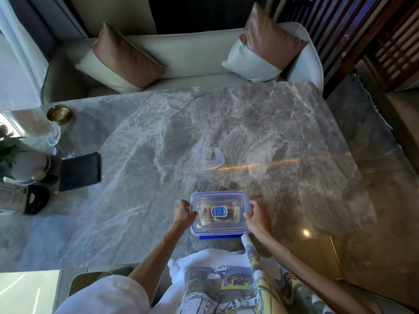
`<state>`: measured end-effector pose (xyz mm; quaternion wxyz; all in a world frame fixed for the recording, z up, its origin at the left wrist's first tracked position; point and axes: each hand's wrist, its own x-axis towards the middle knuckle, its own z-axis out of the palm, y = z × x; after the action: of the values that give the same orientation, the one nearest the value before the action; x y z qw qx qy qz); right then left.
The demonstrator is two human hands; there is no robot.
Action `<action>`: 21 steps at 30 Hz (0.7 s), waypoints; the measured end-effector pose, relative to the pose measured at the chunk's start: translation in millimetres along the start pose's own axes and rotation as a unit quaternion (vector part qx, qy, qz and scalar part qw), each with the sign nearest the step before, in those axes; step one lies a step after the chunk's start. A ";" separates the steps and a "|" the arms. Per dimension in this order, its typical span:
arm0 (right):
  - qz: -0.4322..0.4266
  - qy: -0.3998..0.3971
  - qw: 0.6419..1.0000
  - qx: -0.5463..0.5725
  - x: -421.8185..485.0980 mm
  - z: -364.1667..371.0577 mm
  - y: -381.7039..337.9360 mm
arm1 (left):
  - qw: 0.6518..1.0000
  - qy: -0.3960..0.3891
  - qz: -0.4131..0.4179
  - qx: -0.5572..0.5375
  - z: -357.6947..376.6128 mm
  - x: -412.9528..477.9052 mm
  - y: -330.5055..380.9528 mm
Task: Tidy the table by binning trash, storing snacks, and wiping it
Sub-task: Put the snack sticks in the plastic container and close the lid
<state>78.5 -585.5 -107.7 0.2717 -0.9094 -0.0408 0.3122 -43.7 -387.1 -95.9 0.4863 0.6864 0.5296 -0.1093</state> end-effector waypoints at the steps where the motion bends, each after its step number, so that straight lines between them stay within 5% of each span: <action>1: -0.002 -0.001 1.000 -0.002 0.4 0.0 0.9 | 1.000 -0.003 0.003 0.012 0.0 1.5 0.0; 11: 0.022 -0.032 0.999 -0.034 9.0 -8.9 -6.5 | 0.991 -0.005 -0.001 0.132 4.2 6.5 7.5; 13: -0.002 -0.031 0.997 -0.074 6.2 -12.7 -9.1 | 0.970 -0.028 0.040 0.238 7.8 8.8 20.3; 17: -0.183 0.039 0.952 -0.241 -3.6 -4.9 -7.3 | 0.901 -0.076 0.193 0.381 18.3 25.5 59.9; 21: -0.180 -0.024 0.945 -0.273 -2.7 -0.7 -8.0 | 0.863 -0.201 0.206 0.415 26.5 43.0 88.4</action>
<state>77.5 -579.7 -101.6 0.0636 -0.9183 -0.2945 0.2568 57.5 -378.2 -89.0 0.2637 0.8813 0.1729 -0.3521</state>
